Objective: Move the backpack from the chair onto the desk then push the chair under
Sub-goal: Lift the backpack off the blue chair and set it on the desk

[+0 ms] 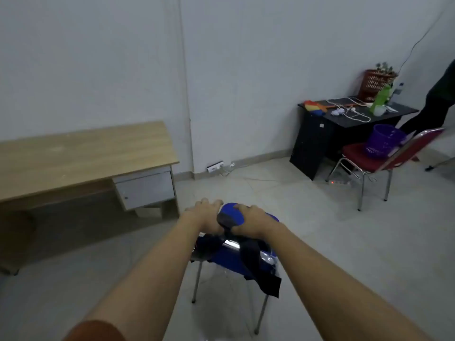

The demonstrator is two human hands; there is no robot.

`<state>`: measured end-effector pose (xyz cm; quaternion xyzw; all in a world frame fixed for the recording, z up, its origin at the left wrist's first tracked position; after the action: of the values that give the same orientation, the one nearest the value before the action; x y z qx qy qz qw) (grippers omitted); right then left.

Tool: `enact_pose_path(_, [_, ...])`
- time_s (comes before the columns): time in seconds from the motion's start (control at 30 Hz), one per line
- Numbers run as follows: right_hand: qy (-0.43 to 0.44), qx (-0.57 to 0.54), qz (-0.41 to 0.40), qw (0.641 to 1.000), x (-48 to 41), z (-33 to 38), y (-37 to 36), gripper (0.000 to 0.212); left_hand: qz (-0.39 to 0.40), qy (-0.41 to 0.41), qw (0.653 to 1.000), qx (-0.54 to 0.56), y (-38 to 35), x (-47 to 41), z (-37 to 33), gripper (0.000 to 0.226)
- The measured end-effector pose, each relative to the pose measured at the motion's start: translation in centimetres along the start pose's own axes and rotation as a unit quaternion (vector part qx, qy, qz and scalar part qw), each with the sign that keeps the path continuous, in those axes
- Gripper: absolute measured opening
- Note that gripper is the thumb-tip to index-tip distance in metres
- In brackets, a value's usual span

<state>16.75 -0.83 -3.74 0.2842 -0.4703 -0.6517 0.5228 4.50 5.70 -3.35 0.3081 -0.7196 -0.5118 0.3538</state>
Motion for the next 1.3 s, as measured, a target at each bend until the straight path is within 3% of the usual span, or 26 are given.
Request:
enact_pose_path(0.17, [-0.049, 0.026, 0.076, 0.996, 0.9, -3.9, -5.7, 0.077, 0.022, 0.033, 0.998, -0.039, -5.5, -0.7, -0.4, 0.074])
enact_pose_path(0.33, [-0.063, 0.035, 0.094, 0.993, 0.4, -6.8, -9.2, 0.08, 0.029, 0.078, 0.994, -0.066, -9.8, -1.9, 1.0, 0.082])
enact_pose_path(0.53, [-0.075, -0.036, 0.066, 0.994, -0.7, -7.8, -9.8, 0.075, -0.031, 0.095, 0.992, -0.073, -11.4, -2.8, 1.9, 0.079])
enact_pose_path(0.63, [-0.061, -0.06, 0.083, 0.993, -1.5, -7.9, -10.1, 0.078, -0.065, 0.109, 0.991, -0.046, -11.0, -3.2, 2.3, 0.069])
enact_pose_path(0.73, [-0.052, -0.108, 0.105, 0.987, -2.6, -8.1, -10.1, 0.068, -0.091, 0.117, 0.988, -0.046, -9.7, -3.6, 3.3, 0.067])
enact_pose_path(0.93, [-0.052, -0.147, 0.141, 0.978, -3.7, -8.8, -10.1, 0.052, -0.079, 0.052, 0.988, -0.122, -7.9, -6.1, 3.2, 0.066])
enact_pose_path(1.07, [-0.043, -0.133, 0.135, 0.981, -4.2, -10.3, -9.4, 0.064, -0.107, -0.015, 0.981, -0.164, -7.2, -8.7, 2.1, 0.057])
enact_pose_path(1.17, [-0.03, -0.129, 0.113, 0.985, -5.4, -11.8, -8.0, 0.061, -0.065, -0.001, 0.988, -0.142, -8.0, -10.4, 1.9, 0.06])
enact_pose_path(1.3, [-0.026, -0.093, 0.087, 0.991, -6.6, -13.6, -6.6, 0.076, 0.0, 0.05, 0.997, -0.066, -9.3, -11.4, 1.6, 0.083])
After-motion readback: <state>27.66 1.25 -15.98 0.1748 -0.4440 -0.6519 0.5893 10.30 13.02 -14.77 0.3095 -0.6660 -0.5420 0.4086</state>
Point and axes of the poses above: each hand's wrist, its own x-axis away from the middle knuckle, its own y-axis out of the back of the hand, z = x × y, the point moved 8 cm from there along -x, towards the middle knuckle, and after that the axes turned 14 degrees about -z, right-handed, at the moved point
